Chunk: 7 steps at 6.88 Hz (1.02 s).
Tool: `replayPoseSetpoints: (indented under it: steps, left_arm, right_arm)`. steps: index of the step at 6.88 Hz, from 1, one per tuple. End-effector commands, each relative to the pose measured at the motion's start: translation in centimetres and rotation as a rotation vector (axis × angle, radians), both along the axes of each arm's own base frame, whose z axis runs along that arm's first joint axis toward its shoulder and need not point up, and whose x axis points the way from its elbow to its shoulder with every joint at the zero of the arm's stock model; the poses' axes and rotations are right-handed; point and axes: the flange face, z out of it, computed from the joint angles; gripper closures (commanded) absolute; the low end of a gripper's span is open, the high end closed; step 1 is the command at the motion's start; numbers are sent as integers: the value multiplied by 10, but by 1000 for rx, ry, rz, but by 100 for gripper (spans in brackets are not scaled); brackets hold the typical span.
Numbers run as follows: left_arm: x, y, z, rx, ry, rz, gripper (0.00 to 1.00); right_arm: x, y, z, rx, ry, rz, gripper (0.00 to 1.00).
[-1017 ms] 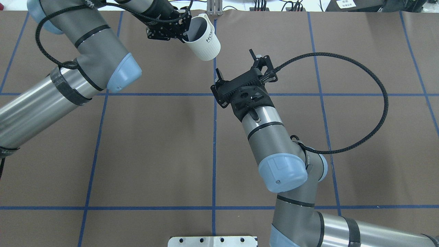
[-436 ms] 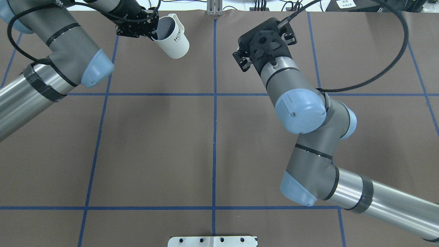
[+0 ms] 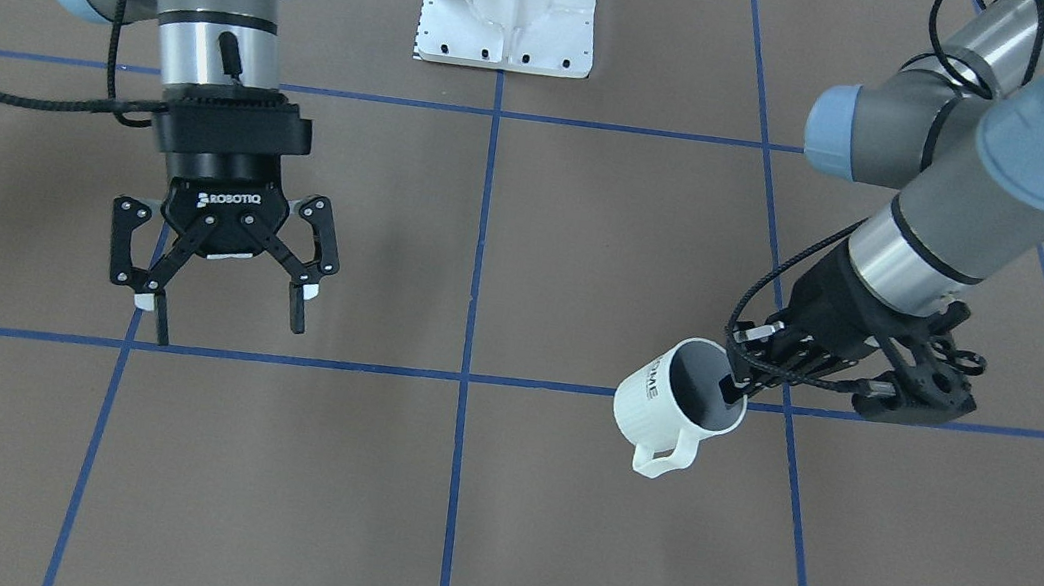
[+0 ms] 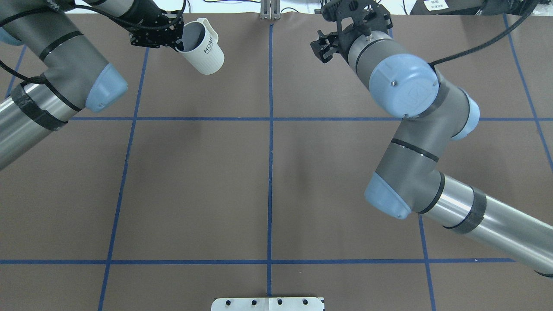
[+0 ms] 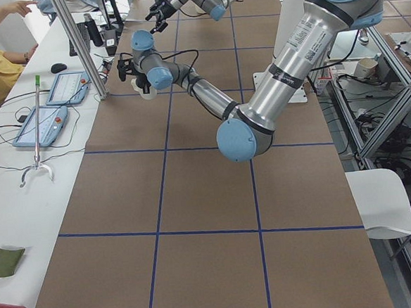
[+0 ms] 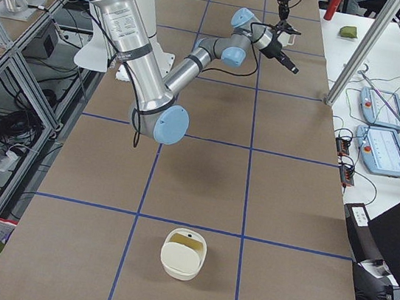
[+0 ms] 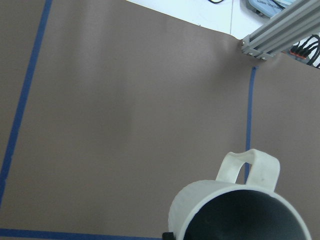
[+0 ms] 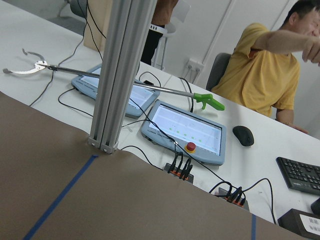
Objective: Left arm hands cup to right arm to dump lemon
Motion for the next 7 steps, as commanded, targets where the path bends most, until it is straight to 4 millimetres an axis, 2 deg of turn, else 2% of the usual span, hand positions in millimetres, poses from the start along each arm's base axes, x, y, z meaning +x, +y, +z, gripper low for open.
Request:
replayPoseSetpoints:
  steps: [1, 2, 3, 4, 6, 7]
  left_arm:
    - [-59, 13, 59, 38, -42, 22, 100]
    - [-75, 22, 90, 66, -75, 48, 100]
    - [-101, 34, 115, 88, -93, 64, 100]
    - [-126, 43, 145, 110, -121, 82, 100]
    - [-161, 62, 209, 179, -203, 153, 100]
    - [-171, 78, 241, 197, -242, 189, 100]
  right_arm:
    - [33, -21, 11, -176, 8, -60, 0]
    - [70, -35, 22, -321, -49, -157, 0]
    - [119, -50, 34, -446, -106, -219, 0]
    - [171, -61, 50, -485, -151, -270, 0]
    - [256, -81, 102, -454, -99, -399, 0]
    - [290, -81, 132, -497, -118, -427, 0]
